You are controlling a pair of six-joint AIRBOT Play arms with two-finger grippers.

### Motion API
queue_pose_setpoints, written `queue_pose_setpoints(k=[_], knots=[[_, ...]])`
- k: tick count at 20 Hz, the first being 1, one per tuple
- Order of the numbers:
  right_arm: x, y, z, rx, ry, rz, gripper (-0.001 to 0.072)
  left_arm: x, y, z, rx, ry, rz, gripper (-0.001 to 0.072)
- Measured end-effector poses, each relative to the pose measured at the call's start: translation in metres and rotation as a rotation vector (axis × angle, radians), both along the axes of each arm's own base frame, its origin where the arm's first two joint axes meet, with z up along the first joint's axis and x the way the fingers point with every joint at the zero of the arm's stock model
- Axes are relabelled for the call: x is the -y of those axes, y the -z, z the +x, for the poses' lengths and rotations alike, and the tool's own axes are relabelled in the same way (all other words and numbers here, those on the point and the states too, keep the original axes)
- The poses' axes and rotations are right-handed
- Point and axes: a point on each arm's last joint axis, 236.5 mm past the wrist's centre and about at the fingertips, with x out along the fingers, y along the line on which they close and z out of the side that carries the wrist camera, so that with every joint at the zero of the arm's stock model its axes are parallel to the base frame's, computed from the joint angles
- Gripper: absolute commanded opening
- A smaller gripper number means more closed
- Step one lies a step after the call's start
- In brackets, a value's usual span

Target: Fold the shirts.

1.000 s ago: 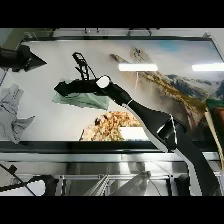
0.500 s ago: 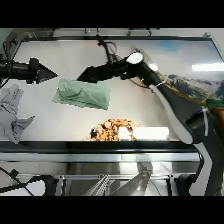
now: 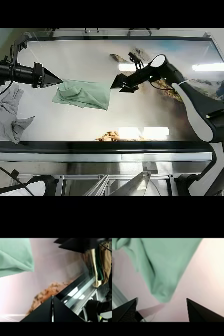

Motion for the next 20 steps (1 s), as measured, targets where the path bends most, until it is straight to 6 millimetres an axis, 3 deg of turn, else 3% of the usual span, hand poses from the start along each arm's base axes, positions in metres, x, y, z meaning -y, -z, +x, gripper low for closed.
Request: queue_pose_setpoints(k=[2, 4, 7, 10, 11, 12, 16, 18, 20], knots=[[-0.011, 0.028, 0.000, -0.056, 0.029, 0.015, 0.0665, 0.001, -0.001, -0.002, 0.005, 0.011, -0.004, 0.0020], [-0.025, 0.048, -0.001, -0.106, 0.056, 0.050, 0.0587, 0.001, -0.001, -0.002, 0.011, 0.019, -0.003, 0.0020], [-0.052, 0.063, -0.008, -0.169, 0.071, 0.129, 0.0571, 0.001, -0.001, -0.001, 0.023, 0.023, -0.001, 0.0020], [-0.077, 0.067, -0.006, -0.190, 0.085, 0.201, 0.0567, 0.001, -0.001, 0.001, 0.032, 0.020, 0.002, 0.0020], [-0.084, 0.067, -0.003, -0.185, 0.091, 0.222, 0.0385, 0.001, -0.001, 0.001, 0.036, 0.019, 0.002, 0.0020], [-0.090, 0.068, 0.000, -0.165, 0.093, 0.237, 0.0012, 0.001, -0.001, 0.001, 0.037, 0.019, 0.003, 0.0020], [-0.103, 0.029, 0.024, -0.080, 0.108, 0.381, 0.0008, 0.001, -0.001, 0.001, 0.036, 0.022, 0.002, 0.0020], [-0.088, 0.001, 0.029, -0.024, 0.068, 0.389, 0.0008, 0.002, -0.001, -0.003, 0.028, 0.033, 0.000, 0.0020], [-0.055, -0.027, 0.021, 0.027, -0.021, 0.304, 0.0008, 0.002, -0.001, -0.006, 0.024, 0.046, -0.001, 0.0020]])
